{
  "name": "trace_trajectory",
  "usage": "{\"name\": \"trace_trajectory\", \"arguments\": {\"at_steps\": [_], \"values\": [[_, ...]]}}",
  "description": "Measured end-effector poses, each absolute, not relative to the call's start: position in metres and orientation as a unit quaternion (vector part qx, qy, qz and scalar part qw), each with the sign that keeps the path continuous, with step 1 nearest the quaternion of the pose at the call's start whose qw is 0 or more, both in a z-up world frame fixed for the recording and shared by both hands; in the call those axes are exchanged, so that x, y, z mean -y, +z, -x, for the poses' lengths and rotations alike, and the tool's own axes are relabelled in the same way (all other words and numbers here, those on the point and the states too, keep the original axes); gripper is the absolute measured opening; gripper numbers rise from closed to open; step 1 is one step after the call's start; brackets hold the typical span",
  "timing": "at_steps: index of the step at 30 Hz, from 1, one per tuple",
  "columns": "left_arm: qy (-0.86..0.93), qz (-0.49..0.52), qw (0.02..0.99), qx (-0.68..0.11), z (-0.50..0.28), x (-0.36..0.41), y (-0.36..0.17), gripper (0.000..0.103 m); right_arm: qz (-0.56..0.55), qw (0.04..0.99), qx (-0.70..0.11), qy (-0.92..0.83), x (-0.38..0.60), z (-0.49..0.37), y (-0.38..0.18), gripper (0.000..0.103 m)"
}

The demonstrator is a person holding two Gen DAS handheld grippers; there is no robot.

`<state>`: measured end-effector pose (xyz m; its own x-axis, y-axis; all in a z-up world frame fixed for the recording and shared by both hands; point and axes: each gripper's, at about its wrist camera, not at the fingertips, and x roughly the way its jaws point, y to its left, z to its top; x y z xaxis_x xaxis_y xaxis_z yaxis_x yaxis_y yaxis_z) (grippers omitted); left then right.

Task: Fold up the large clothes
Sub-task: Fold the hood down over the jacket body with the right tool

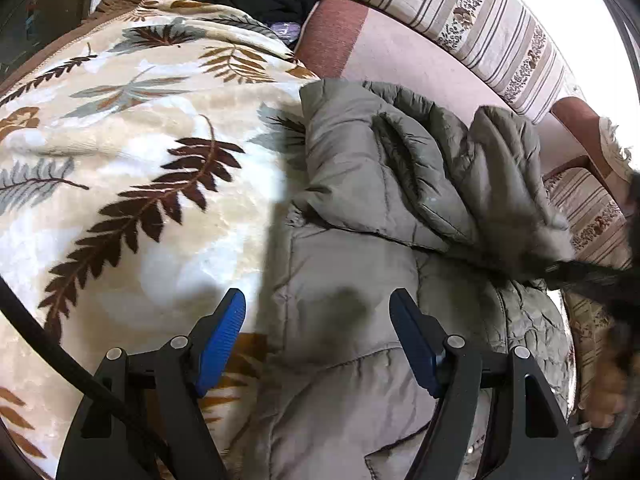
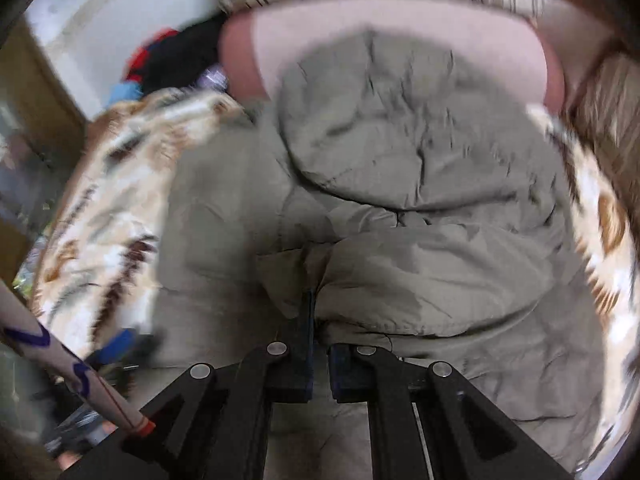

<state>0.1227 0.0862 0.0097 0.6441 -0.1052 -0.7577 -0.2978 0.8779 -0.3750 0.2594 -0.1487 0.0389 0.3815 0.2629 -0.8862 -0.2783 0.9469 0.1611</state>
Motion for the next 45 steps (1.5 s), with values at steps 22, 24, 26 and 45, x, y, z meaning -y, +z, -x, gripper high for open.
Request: {"name": "trace_trajectory", "arguments": {"at_steps": [22,24,26,45], "values": [[0.090,0.242,0.873,-0.413,-0.119,-0.093,0.009,0.073,0.053,0.888,-0.435,0.142,0.162,-0.248,0.100,0.047],[0.090,0.240,0.873,-0.415,-0.120,-0.092,0.009,0.073,0.067,0.900,-0.410,0.130,0.153,-0.261,0.115,0.048],[0.091,0.237,0.873,-0.416,-0.120,-0.091,0.009,0.073,0.077,0.907,-0.397,0.117,0.137,-0.288,0.121,0.049],[0.089,0.234,0.870,-0.425,-0.126,-0.093,0.008,0.073,0.102,0.877,-0.467,0.046,0.122,-0.376,0.022,0.050]]}}
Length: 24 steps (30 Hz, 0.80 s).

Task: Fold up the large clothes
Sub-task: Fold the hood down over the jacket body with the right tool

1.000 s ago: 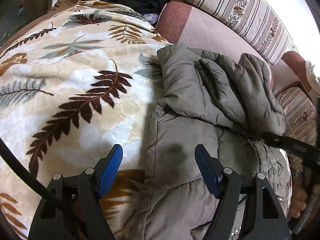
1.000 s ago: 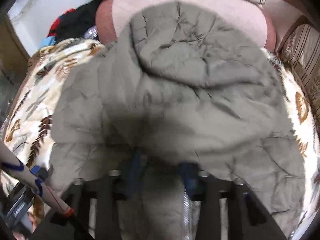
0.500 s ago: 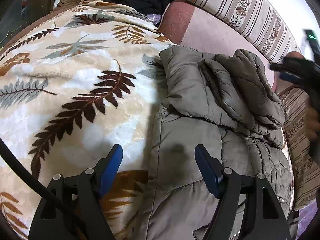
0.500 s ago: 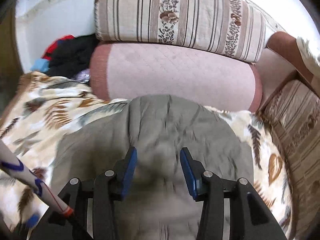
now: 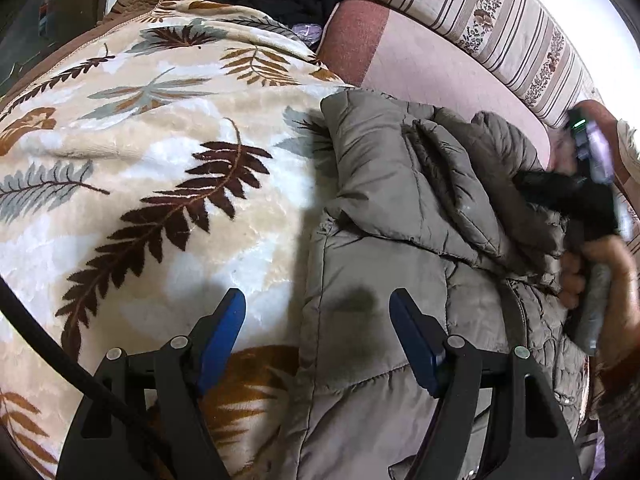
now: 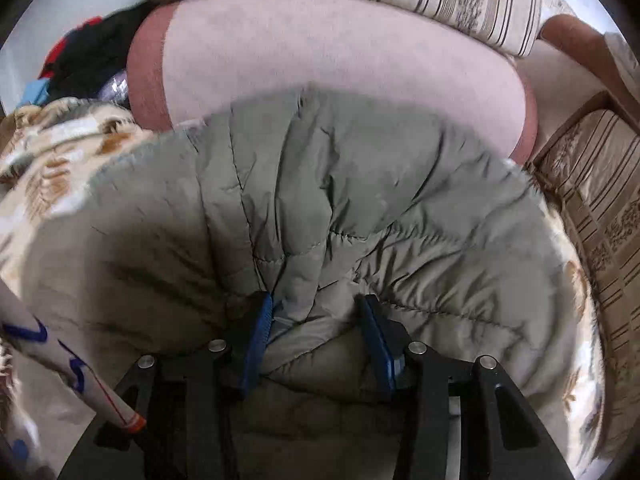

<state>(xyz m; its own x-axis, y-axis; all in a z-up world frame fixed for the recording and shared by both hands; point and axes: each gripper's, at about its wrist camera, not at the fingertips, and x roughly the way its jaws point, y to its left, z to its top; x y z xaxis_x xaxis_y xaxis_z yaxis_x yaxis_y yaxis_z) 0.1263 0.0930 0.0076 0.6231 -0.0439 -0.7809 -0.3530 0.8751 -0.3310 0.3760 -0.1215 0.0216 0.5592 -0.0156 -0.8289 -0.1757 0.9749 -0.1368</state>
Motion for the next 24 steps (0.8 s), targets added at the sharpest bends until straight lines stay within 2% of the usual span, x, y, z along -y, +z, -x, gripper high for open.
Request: {"name": "trace_trajectory", "arguments": {"at_steps": [2,5,12,17,19,24], "values": [[0.091,0.234,0.870,-0.424,-0.126,-0.093,0.008,0.073,0.094,0.895,-0.430,0.069,0.117,-0.358,0.050,0.050],[0.092,0.234,0.869,-0.426,-0.127,-0.093,0.007,0.073,0.092,0.891,-0.429,0.117,0.105,-0.338,0.062,0.051],[0.092,0.229,0.871,-0.425,-0.125,-0.092,0.007,0.073,0.099,0.855,-0.496,0.113,0.091,-0.340,0.007,0.053],[0.090,0.230,0.870,-0.426,-0.125,-0.092,0.007,0.073,0.067,0.887,-0.443,0.107,0.126,-0.325,0.056,0.053],[0.089,0.229,0.870,-0.427,-0.126,-0.092,0.007,0.073,0.063,0.899,-0.423,0.091,0.144,-0.323,0.069,0.058],[0.091,0.227,0.868,-0.432,-0.126,-0.091,0.004,0.073,0.047,0.881,-0.471,0.016,0.195,-0.347,0.041,0.058]]}}
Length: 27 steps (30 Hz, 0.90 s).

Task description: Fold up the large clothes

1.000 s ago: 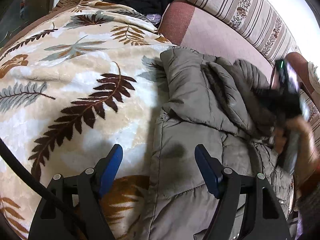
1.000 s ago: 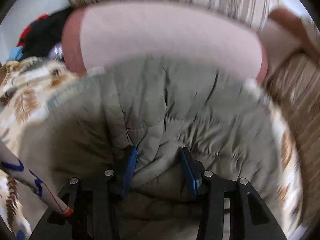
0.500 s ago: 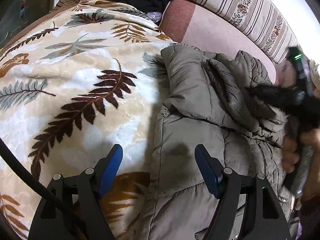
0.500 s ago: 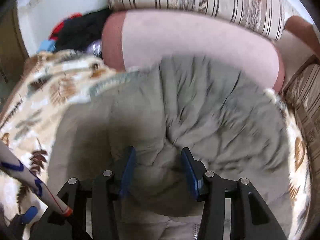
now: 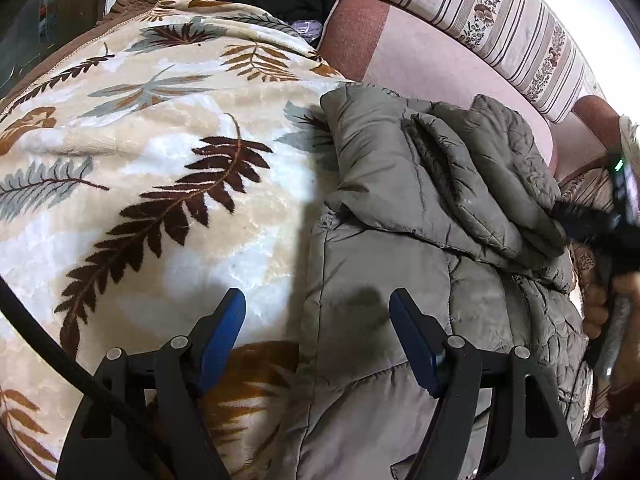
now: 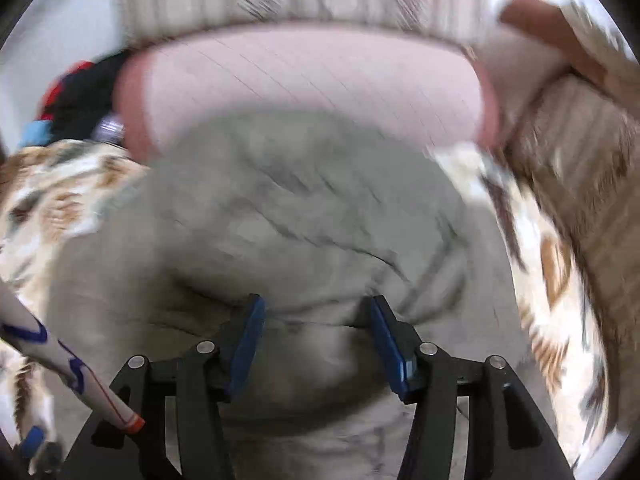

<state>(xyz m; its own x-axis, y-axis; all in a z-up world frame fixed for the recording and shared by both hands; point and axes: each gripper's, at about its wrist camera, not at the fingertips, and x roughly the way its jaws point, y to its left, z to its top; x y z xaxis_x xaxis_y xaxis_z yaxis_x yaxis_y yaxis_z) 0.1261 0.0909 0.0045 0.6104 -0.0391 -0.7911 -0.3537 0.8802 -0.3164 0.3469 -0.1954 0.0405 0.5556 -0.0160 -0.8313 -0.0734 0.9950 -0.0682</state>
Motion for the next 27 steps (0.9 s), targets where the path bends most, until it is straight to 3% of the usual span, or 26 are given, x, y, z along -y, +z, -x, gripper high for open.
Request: {"name": "trace_trajectory", "arguments": {"at_steps": [4,14,21,27], "values": [[0.092,0.221,0.868,-0.435,-0.128,-0.090,0.004,0.073,0.033,0.859,-0.511,0.012,0.209,-0.358,0.008,0.059],[0.115,0.204,0.873,-0.429,-0.115,-0.082,0.009,0.073,0.061,0.894,-0.442,0.045,0.229,-0.278,0.078,0.060],[0.168,0.181,0.882,-0.402,-0.077,-0.056,0.030,0.073,-0.001,0.902,-0.431,0.035,0.327,-0.209,0.105,0.077],[0.195,0.146,0.893,-0.379,-0.035,-0.027,0.057,0.074,-0.026,0.899,-0.438,0.004,0.391,-0.172,0.079,0.078]]}}
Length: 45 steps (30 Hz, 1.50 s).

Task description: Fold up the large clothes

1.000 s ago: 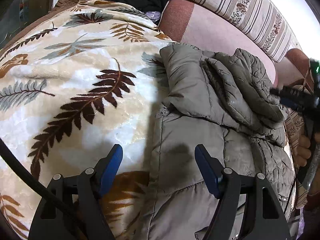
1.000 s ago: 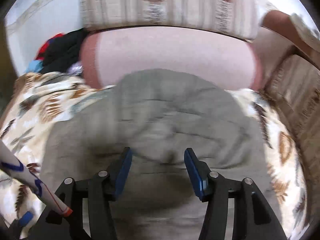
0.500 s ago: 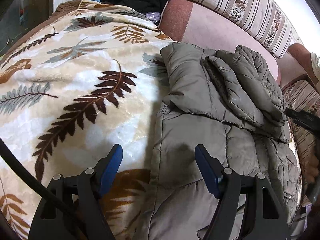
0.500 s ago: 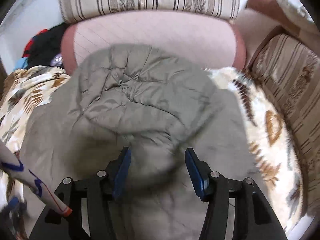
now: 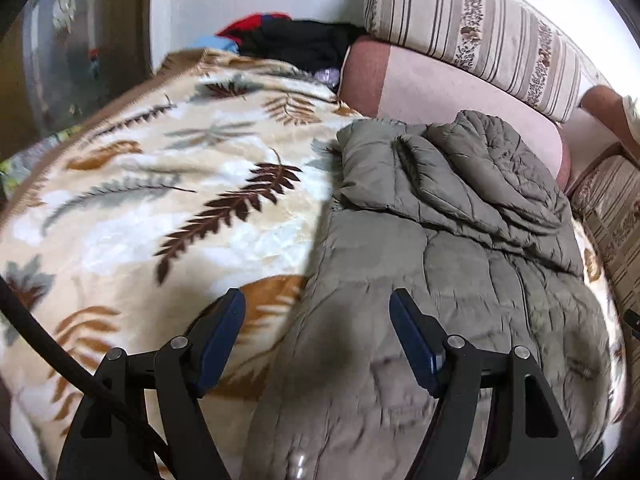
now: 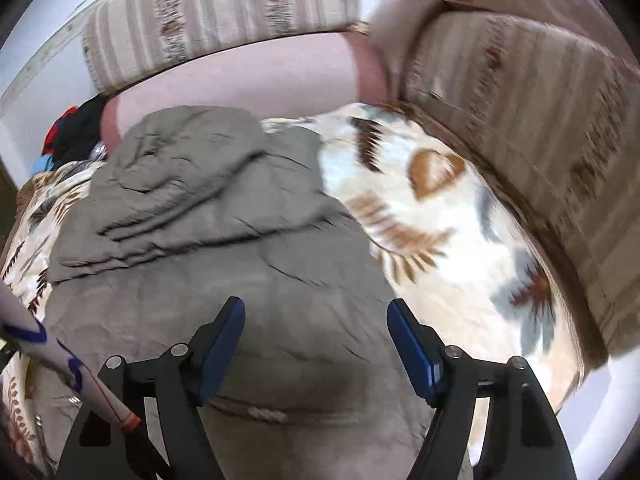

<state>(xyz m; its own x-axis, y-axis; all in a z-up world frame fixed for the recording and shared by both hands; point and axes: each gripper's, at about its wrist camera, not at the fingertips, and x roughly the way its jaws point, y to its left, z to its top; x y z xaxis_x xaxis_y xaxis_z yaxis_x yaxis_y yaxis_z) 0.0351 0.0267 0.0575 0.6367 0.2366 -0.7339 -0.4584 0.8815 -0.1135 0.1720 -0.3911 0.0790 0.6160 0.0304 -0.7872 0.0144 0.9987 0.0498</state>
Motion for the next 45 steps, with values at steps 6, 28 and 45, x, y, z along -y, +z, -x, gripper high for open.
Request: {"name": "trace_trajectory", "arguments": {"at_steps": [6,28,45], "values": [[0.214,0.144,0.881,-0.395,-0.011,-0.016,0.064,0.075,-0.051,0.894,-0.445,0.027,0.410,-0.153,0.051,0.078],[0.177,0.220,0.837,-0.468,0.005,-0.051,0.026,0.075,-0.090,0.879,-0.468,0.029,0.502,-0.137,0.019,0.078],[0.012,0.348,0.798,-0.492,-0.027,-0.060,-0.023,0.076,-0.225,0.826,-0.506,0.106,0.526,-0.163,-0.017,0.082]]}}
